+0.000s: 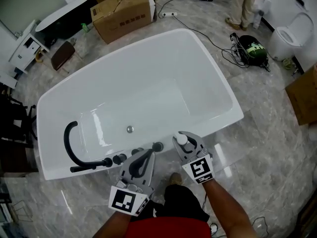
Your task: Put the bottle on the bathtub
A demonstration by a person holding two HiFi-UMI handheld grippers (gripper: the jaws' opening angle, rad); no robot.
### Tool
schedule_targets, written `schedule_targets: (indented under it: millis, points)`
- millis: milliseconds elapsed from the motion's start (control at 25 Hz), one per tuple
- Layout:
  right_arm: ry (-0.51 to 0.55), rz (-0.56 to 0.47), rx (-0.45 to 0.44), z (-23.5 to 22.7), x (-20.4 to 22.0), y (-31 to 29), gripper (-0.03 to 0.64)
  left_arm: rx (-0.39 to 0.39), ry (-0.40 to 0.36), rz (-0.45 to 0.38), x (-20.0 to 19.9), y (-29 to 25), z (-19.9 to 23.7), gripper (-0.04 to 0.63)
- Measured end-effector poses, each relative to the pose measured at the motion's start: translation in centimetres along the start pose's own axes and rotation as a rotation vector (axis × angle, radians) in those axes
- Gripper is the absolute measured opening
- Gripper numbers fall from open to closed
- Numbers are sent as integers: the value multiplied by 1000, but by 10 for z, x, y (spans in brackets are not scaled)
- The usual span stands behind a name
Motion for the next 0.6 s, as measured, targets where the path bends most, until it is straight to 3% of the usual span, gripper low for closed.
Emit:
schedule_targets:
  millis: [600]
  points:
    - [1, -21, -41, -2, 22, -17, 107, -22, -9, 29, 10, -7, 11, 11]
Point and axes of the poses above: the fingertips, and each gripper's own axes: y backward along the fingers, z to its left, x out of its underside, the point moved 4 cm from there along y, backward along the fingers, and after that the axes turned 13 degrees about -z, right-handed, at the moved point
